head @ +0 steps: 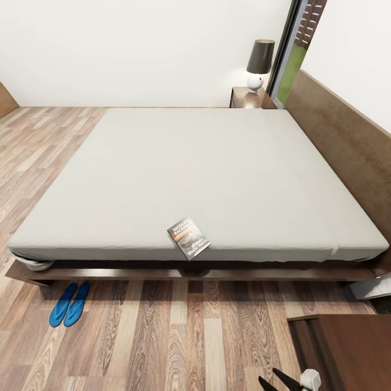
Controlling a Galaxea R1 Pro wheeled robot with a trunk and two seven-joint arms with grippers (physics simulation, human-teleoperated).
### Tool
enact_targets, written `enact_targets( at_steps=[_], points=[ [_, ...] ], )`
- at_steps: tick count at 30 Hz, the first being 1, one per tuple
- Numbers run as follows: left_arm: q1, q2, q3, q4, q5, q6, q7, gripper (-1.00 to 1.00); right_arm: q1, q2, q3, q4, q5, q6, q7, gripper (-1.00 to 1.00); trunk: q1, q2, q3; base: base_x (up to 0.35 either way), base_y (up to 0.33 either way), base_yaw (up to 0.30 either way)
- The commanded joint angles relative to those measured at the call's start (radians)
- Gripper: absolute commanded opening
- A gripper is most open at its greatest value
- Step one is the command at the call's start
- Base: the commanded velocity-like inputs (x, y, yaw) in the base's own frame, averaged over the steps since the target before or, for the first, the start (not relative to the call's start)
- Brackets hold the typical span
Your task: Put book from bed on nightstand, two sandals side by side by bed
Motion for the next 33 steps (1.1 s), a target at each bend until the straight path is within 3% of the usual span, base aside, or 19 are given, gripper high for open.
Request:
enact_targets(
  at_steps=[1,6,12,16,22,28,33],
  points=[
    [0.0,0.0,-0.008,0.0,0.007,-0.002,0.002,1.0,-0.001,0.004,-0.002,-0.002,-0.023,0.011,0.002,1.0,0.0,0.0,0.0,0.0,0.0,0.0],
    [-0.001,0.0,-0.008,0.0,0.007,0.0,0.003,1.0,-0.016,0.016,0.031,0.003,-0.141,0.013,-0.009,1.0,0.0,0.0,0.0,0.0,0.0,0.0],
    [-0.001,0.0,-0.008,0.0,0.007,0.007,0.002,1.0,-0.067,0.029,0.064,0.048,-0.241,0.026,-0.033,1.0,0.0,0.0,0.0,0.0,0.0,0.0],
    [-0.001,0.0,-0.008,0.0,0.007,0.009,0.003,1.0,-0.102,0.042,0.09,0.076,-0.265,0.028,-0.096,1.0,0.0,0.0,0.0,0.0,0.0,0.0],
    [-0.002,0.0,-0.008,0.0,0.007,0.01,0.003,1.0,-0.121,0.058,0.175,0.097,-0.284,0.022,-0.185,1.0,0.0,0.0,0.0,0.0,0.0,0.0],
    [-0.002,-0.001,-0.008,0.0,0.007,0.01,0.002,1.0,-0.133,0.067,0.208,0.103,-0.297,0.022,-0.206,1.0,0.0,0.0,0.0,0.0,0.0,0.0],
    [-0.001,-0.001,-0.008,0.0,0.007,0.01,0.002,1.0,-0.164,0.072,0.25,0.115,-0.334,0.027,-0.212,1.0,0.0,0.0,0.0,0.0,0.0,0.0]
  ],
)
